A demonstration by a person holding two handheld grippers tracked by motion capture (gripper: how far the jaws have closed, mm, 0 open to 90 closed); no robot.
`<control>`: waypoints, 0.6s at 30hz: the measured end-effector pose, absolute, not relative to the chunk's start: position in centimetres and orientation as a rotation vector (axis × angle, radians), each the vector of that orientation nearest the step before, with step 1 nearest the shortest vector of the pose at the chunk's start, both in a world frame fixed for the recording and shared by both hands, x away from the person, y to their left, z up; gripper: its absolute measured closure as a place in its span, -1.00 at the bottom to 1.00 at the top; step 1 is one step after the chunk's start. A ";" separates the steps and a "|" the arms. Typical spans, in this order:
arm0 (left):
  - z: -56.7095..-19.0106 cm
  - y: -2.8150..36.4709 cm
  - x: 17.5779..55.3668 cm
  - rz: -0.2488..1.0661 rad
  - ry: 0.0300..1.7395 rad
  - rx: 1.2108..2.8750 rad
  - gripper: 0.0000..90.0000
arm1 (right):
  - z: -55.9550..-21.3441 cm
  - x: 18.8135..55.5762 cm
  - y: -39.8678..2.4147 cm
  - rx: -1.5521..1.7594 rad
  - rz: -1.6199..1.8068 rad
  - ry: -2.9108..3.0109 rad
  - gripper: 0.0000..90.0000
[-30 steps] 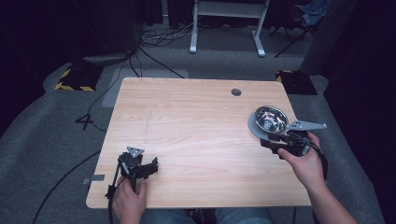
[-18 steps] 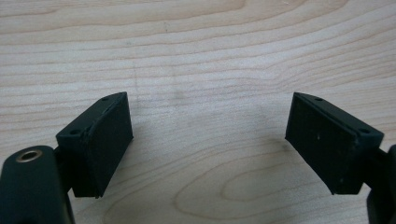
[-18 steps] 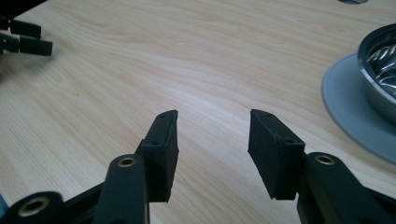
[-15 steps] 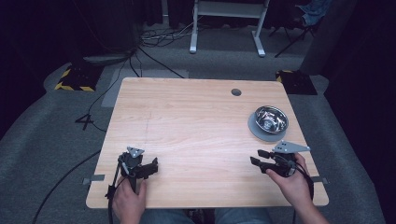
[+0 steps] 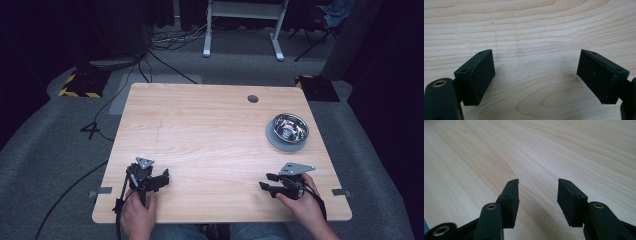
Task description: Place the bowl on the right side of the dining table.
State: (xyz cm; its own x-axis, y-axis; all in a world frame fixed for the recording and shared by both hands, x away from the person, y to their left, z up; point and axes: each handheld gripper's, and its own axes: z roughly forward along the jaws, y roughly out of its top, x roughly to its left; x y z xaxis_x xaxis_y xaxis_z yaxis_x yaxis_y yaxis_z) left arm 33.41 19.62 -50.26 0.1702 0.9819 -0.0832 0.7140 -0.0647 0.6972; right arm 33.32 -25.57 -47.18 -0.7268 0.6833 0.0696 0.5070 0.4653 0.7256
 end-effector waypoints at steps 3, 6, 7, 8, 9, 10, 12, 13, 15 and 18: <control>-50.3 19.6 33.4 0.563 1.603 1.839 -0.67 | -47.6 33.4 -25.4 1.003 1.096 2.529 0.16; -50.3 19.6 33.4 0.563 1.603 1.839 -0.67 | -48.1 33.4 -25.3 0.988 1.094 2.526 0.15; -50.3 19.6 33.4 0.563 1.603 1.840 -0.67 | -48.3 33.4 -25.3 0.992 1.095 2.524 0.15; -50.3 19.6 33.4 0.563 1.602 1.839 -0.67 | -48.5 33.4 -25.3 0.985 1.101 2.523 0.15; -50.3 19.6 33.4 0.563 1.603 1.840 -0.67 | -48.7 33.4 -25.4 0.973 1.108 2.512 0.15; -50.3 19.6 33.4 0.563 1.602 1.839 -0.67 | -48.9 33.4 -25.3 0.968 1.113 2.510 0.15; -50.3 19.6 33.4 0.563 1.602 1.839 -0.67 | -49.2 33.4 -25.2 0.963 1.101 2.509 0.12; -50.3 19.6 33.4 0.563 1.603 1.839 -0.67 | -49.4 33.4 -25.3 0.959 1.091 2.511 0.11; -50.3 19.6 33.4 0.563 1.602 1.839 -0.67 | -49.7 33.4 -25.3 0.945 1.098 2.496 0.07; -50.3 19.6 33.4 0.563 1.602 1.840 -0.67 | -49.9 33.3 -25.1 0.938 1.106 2.471 -0.03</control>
State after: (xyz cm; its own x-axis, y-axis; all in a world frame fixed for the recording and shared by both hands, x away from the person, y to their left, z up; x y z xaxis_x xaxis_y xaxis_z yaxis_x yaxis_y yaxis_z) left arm 33.41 19.62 -50.26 0.1701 0.9819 -0.0829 0.7139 -0.0648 0.6972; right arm 33.26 -25.13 -49.92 -0.7519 0.6592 0.0126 0.4486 0.4975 0.7425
